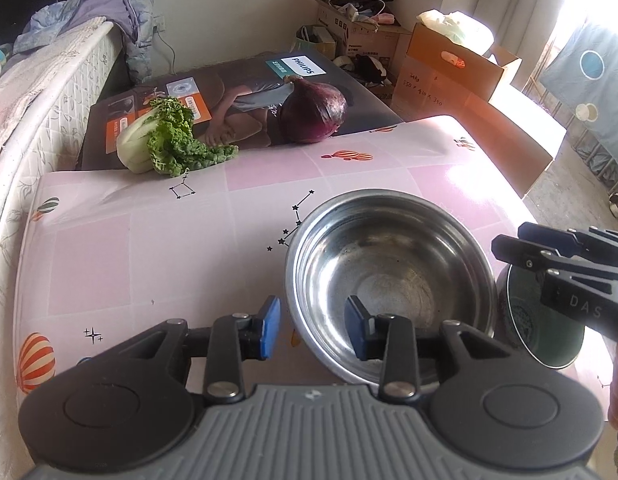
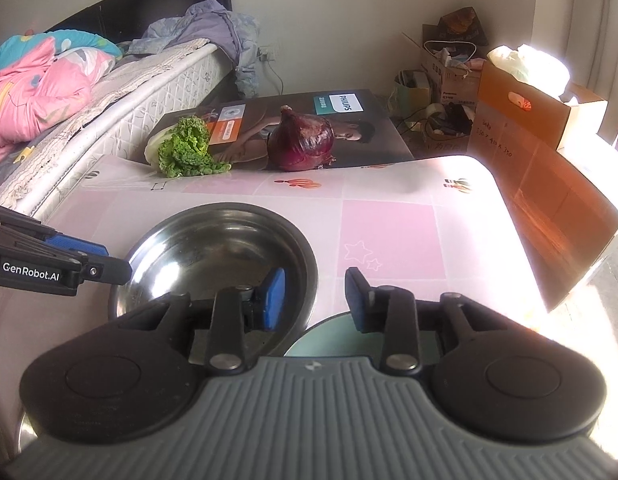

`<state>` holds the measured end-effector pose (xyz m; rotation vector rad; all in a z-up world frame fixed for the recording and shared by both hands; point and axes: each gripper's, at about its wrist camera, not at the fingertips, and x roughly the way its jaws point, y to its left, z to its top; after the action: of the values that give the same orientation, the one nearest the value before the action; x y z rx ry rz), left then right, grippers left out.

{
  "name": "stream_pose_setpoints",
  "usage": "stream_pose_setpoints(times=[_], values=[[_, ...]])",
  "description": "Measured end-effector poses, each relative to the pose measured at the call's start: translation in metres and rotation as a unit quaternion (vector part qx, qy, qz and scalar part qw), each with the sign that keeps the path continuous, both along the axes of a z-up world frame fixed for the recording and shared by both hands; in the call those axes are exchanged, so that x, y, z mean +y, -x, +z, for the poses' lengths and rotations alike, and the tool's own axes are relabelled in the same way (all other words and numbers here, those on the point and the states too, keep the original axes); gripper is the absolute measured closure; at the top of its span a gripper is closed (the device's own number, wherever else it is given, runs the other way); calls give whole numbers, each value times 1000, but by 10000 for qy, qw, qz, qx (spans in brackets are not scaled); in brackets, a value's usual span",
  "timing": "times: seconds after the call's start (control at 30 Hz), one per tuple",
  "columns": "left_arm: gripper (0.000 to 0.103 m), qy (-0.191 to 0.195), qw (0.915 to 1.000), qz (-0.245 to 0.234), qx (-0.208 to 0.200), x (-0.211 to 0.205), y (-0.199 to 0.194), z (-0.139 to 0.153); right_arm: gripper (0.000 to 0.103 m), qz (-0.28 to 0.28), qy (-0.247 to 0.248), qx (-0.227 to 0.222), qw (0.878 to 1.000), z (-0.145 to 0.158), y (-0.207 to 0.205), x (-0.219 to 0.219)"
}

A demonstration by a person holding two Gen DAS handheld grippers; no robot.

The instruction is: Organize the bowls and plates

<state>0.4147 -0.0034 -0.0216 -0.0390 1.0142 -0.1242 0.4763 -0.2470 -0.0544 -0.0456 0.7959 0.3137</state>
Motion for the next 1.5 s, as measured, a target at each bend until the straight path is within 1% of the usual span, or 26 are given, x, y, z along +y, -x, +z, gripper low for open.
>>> stream_pose_setpoints(times=[0.07,0.2,0.3,0.37,0.43,0.5,0.57,0.67,0.77,0.9,1.0,1.13,1.17,1.2,1.27,1.33,1.37,1.4,1.5], values=[[65,29,10000,77,49,3,-2,-2,68,-53,-155,56,9999,2,-8,-4],[65,184,9988,259,369,11,-9,-16,68,-137,-431,385,9982,-5,-33,-7],[65,402,9974,134,575,12,-12,-28,68,-145,-642,723,9952,-16,-51,-6],[65,480,9965,109,678,12,-13,-36,68,-142,-635,887,9939,-23,-59,-3],[68,487,9961,108,727,12,-15,-41,70,-103,-682,1051,9921,-30,-65,2],[76,561,9958,79,720,13,-15,-43,74,-49,-768,1160,9903,-35,-67,6],[80,584,9956,62,728,14,-15,-43,75,1,-755,1166,9903,-37,-66,13],[80,498,9962,173,696,21,-13,-42,75,51,-719,1180,9904,-36,-65,24],[80,525,9956,335,706,36,-12,-42,75,112,-787,1192,9897,-36,-63,35],[80,448,9951,511,717,54,-9,-40,75,270,-877,1205,9885,-37,-63,54],[80,370,9951,580,714,61,-6,-38,75,350,-921,1212,9877,-37,-62,66],[79,386,9949,608,700,67,-1,-36,73,398,-947,1187,9876,-37,-60,73],[78,329,9954,620,656,67,0,-35,73,393,-962,1170,9877,-36,-59,73],[73,264,9959,620,606,66,0,-34,73,398,-997,1173,9873,-36,-60,72],[66,132,9969,615,477,63,3,-30,69,374,-1113,1166,9862,-34,-60,67],[63,-7,9976,601,330,61,7,-23,56,272,-1194,1114,9862,-30,-58,58],[61,-50,9980,586,244,60,10,-19,55,233,-1217,1064,9866,-26,-55,54],[57,-57,9982,571,171,59,13,-15,54,216,-1242,1022,9867,-22,-53,49],[50,-45,9986,519,-50,57,23,0,53,167,-1355,897,9866,-9,-41,33]])
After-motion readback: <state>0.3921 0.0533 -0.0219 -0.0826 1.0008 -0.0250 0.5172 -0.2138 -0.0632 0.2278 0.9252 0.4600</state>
